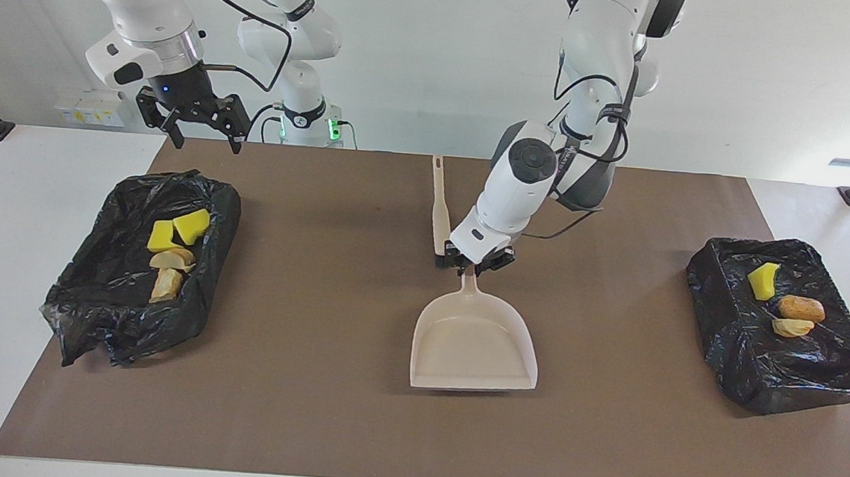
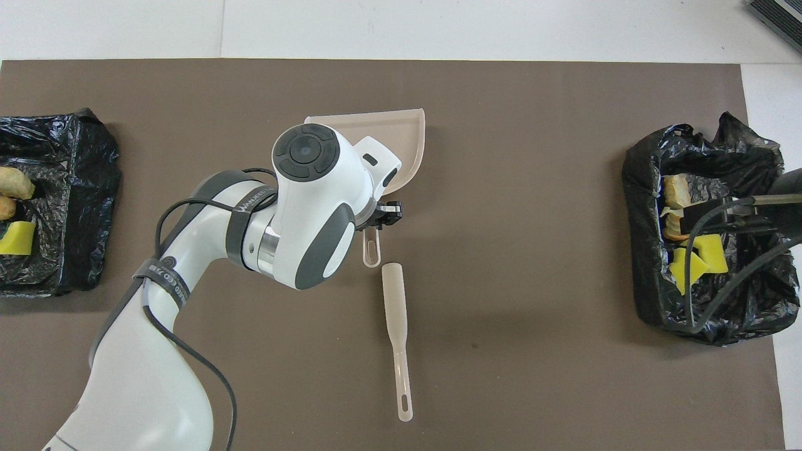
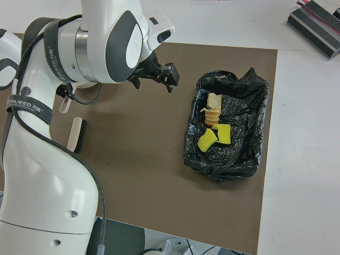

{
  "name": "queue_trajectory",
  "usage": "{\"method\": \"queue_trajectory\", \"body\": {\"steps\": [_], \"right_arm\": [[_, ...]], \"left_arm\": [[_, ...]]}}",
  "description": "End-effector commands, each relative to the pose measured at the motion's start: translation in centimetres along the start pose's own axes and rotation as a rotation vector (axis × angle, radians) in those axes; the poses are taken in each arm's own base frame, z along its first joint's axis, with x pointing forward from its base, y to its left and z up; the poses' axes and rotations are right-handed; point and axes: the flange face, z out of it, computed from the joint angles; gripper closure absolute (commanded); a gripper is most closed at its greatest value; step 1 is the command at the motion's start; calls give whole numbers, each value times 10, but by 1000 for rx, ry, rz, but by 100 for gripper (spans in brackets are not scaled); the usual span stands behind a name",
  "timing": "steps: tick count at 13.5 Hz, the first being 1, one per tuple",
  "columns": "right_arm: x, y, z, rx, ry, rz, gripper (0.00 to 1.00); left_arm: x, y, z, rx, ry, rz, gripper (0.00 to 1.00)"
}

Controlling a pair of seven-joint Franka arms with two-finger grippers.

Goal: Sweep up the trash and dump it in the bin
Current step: 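Lower the dustpan onto the table beside the brush with the left gripper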

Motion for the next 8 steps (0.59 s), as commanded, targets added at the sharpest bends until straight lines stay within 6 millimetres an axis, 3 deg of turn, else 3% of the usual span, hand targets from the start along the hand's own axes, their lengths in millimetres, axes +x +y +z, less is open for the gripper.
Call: {"method": "queue_trajectory", "body": {"steps": [1, 2, 5, 8], "right_arm": [[-4, 3, 0, 17, 1, 4, 0], [-4, 3, 0, 17, 1, 4, 0], [-4, 3, 0, 17, 1, 4, 0], [-4, 3, 0, 17, 1, 4, 0]], "left_arm": [[6, 9, 5, -1, 36, -10, 91], [11, 4, -6, -12, 50, -25, 1], [9, -7, -40, -15, 51, -39, 0], [22, -44, -62, 6, 36, -81, 0]]}}
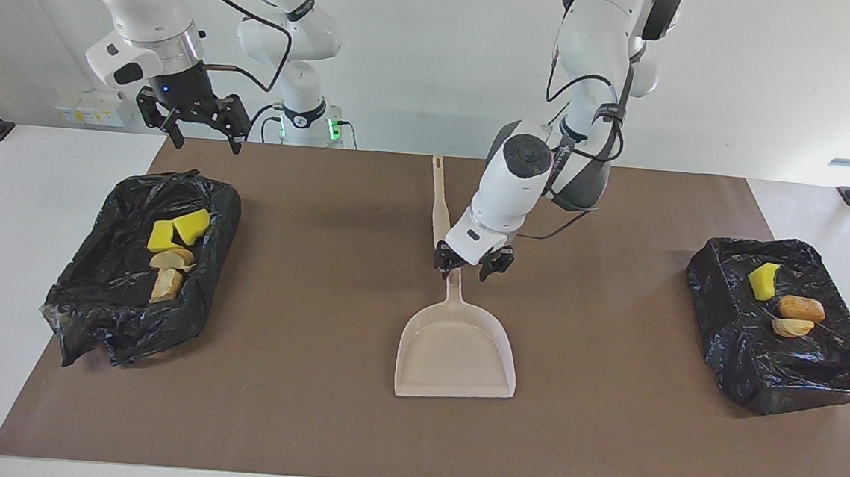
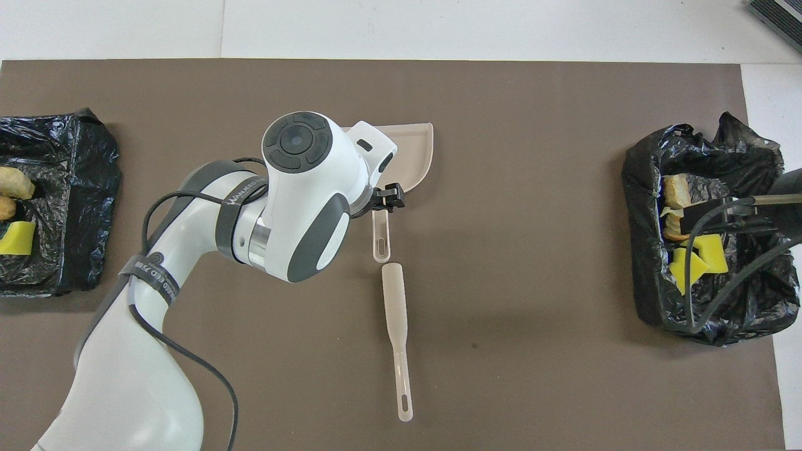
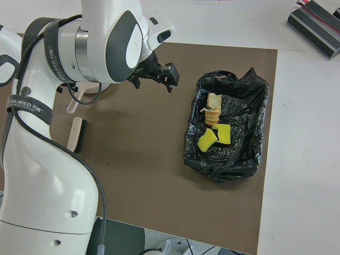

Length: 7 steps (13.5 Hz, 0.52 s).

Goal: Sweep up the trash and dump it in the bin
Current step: 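Lower the dustpan onto the table beside the brush with the left gripper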

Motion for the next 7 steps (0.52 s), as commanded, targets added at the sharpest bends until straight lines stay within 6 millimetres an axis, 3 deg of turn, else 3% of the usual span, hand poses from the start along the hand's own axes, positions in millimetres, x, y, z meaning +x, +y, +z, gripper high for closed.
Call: {"method": "queue_trajectory", "body": {"steps": [1, 7], "right_arm": [[-4, 3, 0, 17, 1, 4, 0], [-4, 3, 0, 17, 1, 4, 0]], "left_arm": [[11, -36, -23, 24, -18, -50, 0], [49, -159, -90, 48, -10, 46, 0]]}}
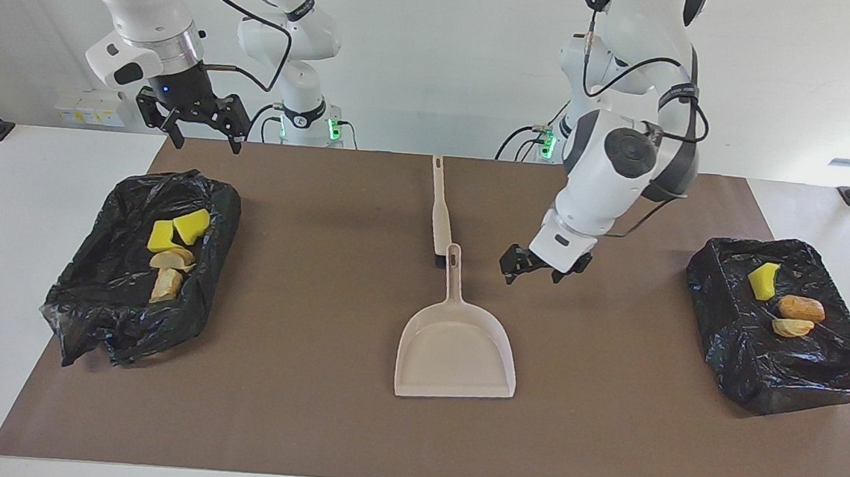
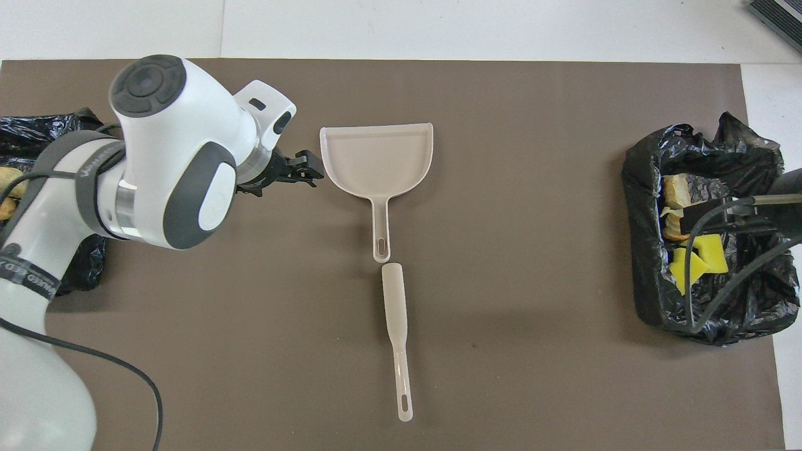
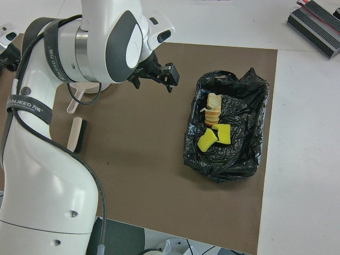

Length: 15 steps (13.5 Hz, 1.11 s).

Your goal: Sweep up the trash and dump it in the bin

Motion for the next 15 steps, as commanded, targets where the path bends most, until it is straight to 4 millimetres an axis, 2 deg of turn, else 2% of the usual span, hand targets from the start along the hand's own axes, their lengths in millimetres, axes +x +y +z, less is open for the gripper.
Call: {"method": "queue_trajectory", "body": {"steps": [1, 2, 3, 6, 8, 10, 12, 15], "right_arm": [[-4, 3, 0, 17, 1, 4, 0], [-4, 3, 0, 17, 1, 4, 0], [-4, 3, 0, 17, 1, 4, 0], [-4, 3, 0, 17, 1, 4, 0], [-4, 3, 0, 17, 1, 4, 0], [-4, 3, 0, 17, 1, 4, 0], [-4, 3, 0, 17, 1, 5, 0], [-4, 3, 1, 17, 0, 3, 0]], "left_arm": [[6, -61, -35, 44, -1, 87, 0], [7, -81, -46, 46, -4, 132, 0], [10, -109, -59, 55, -3, 185, 0], [1, -173, -95, 78, -17, 299, 0], [-13, -190, -110, 110, -49, 313, 0], [-28, -200, -122, 164, -91, 388, 0], [-37, -226, -134, 162, -80, 346, 0], [-43, -224, -149, 160, -53, 328, 0]]}}
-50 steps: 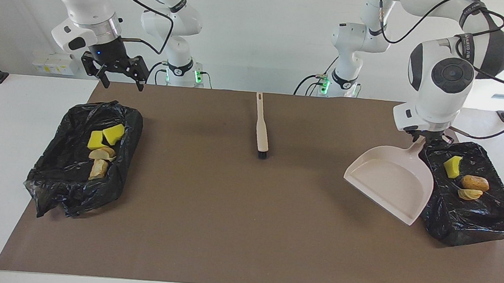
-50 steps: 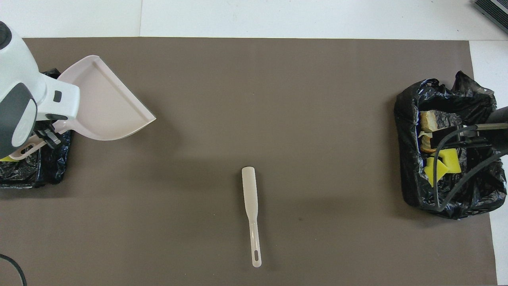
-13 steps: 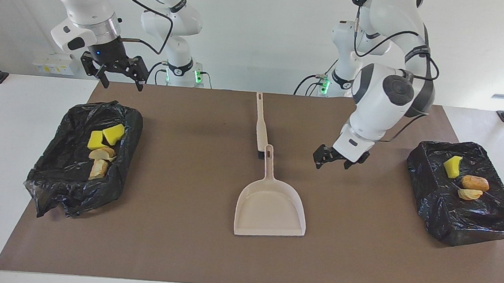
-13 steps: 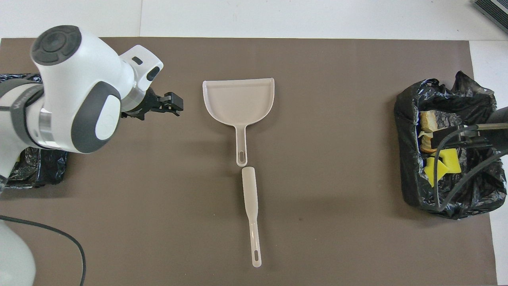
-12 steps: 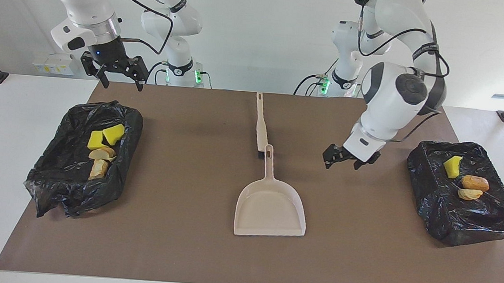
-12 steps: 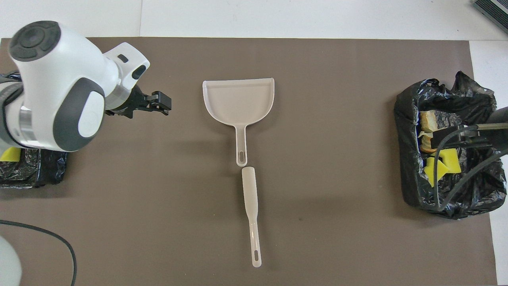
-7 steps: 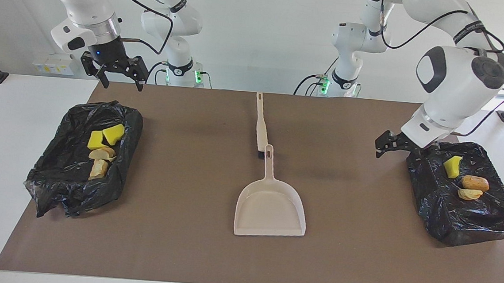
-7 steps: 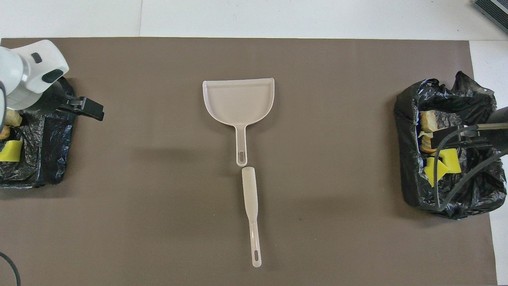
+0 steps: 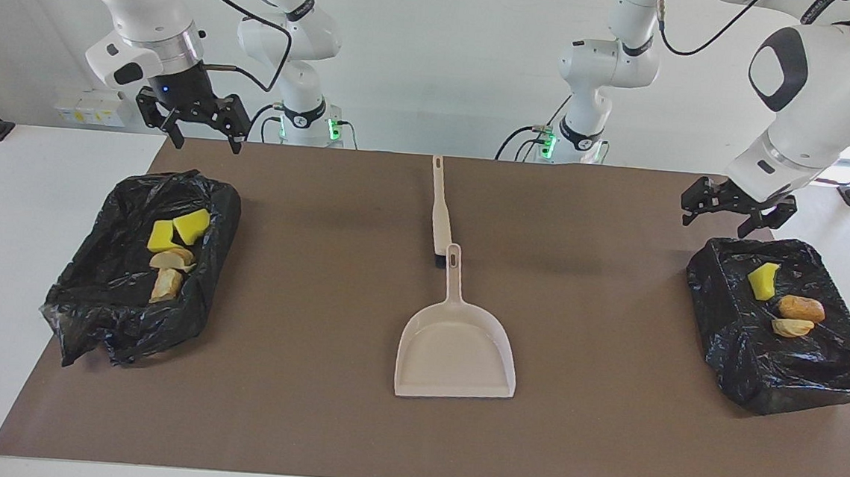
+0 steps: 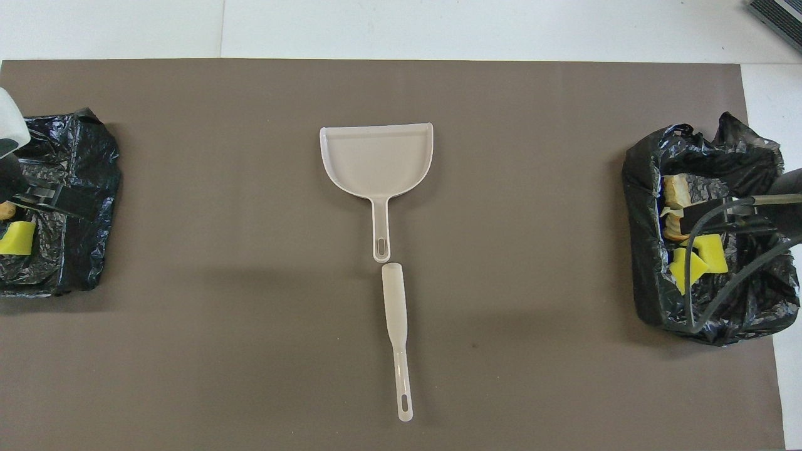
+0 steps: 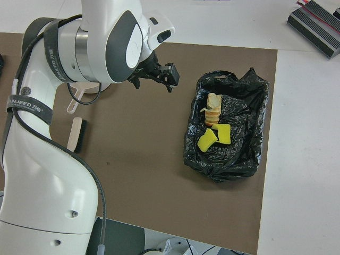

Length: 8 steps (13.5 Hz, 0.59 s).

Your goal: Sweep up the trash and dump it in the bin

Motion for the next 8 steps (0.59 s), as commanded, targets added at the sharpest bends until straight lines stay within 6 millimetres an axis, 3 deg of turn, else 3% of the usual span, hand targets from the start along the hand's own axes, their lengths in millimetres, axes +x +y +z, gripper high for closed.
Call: {"method": "queue_trajectory", "body": {"steps": [1, 3, 8], "right_arm": [[-4, 3, 0, 17, 1, 3, 0], [-4, 3, -1, 17, 3, 3, 0], [-4, 3, 0, 17, 1, 3, 0]], "left_arm": [[-21, 4, -12, 8, 1, 8, 0], [-36, 7, -20, 6, 5, 14, 0], [-26, 28, -30, 11, 6, 41, 0]]}}
